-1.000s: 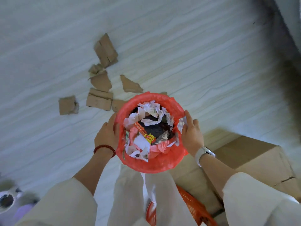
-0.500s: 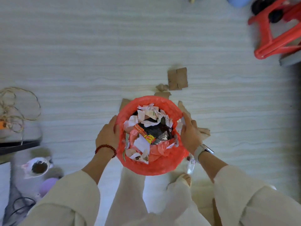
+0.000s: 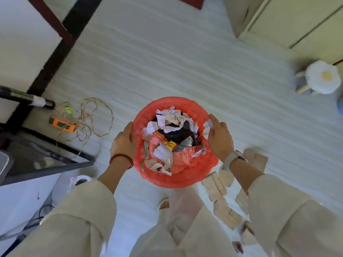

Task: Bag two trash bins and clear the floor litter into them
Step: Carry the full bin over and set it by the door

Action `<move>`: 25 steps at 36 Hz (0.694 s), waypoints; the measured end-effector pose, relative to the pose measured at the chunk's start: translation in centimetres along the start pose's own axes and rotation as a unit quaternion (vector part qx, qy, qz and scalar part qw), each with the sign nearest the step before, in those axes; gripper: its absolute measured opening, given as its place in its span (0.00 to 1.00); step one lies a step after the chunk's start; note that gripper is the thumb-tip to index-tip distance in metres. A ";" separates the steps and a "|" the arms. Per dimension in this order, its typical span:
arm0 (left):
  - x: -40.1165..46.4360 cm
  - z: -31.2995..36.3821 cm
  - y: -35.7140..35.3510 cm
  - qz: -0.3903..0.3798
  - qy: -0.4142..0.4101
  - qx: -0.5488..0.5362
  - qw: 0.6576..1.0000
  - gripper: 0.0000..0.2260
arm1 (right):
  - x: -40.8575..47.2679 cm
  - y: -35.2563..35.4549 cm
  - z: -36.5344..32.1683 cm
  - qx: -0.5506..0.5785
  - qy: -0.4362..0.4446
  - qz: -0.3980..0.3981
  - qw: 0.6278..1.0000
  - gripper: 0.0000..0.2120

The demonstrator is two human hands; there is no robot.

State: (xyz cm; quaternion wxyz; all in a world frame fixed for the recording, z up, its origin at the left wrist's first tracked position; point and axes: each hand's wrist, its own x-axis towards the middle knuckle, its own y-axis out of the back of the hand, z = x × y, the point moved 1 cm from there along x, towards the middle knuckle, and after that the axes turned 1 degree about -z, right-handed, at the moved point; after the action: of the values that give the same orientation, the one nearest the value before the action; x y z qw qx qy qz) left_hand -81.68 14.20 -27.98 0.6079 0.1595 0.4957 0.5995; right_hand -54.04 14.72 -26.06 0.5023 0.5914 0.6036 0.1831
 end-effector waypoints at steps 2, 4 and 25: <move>2.9 0.2 1.7 0.012 0.026 -0.023 0.999 0.20 | 3.8 0.3 -2.9 -0.003 0.026 -0.015 1.000 0.25; 5.9 0.2 3.2 0.018 0.052 -0.051 0.997 0.21 | 7.7 0.3 -5.9 -0.010 0.048 -0.035 0.998 0.25; 32.0 -7.7 19.2 0.138 0.284 -0.157 0.936 0.18 | 36.5 -6.7 -41.9 -0.143 0.273 -0.164 0.937 0.23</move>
State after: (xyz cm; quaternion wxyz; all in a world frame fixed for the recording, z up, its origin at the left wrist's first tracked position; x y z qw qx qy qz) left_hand -105.49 43.93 -29.60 0.3705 -0.0474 0.5203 0.7680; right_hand -84.68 61.54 -27.79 0.4205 0.3329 0.7737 0.3373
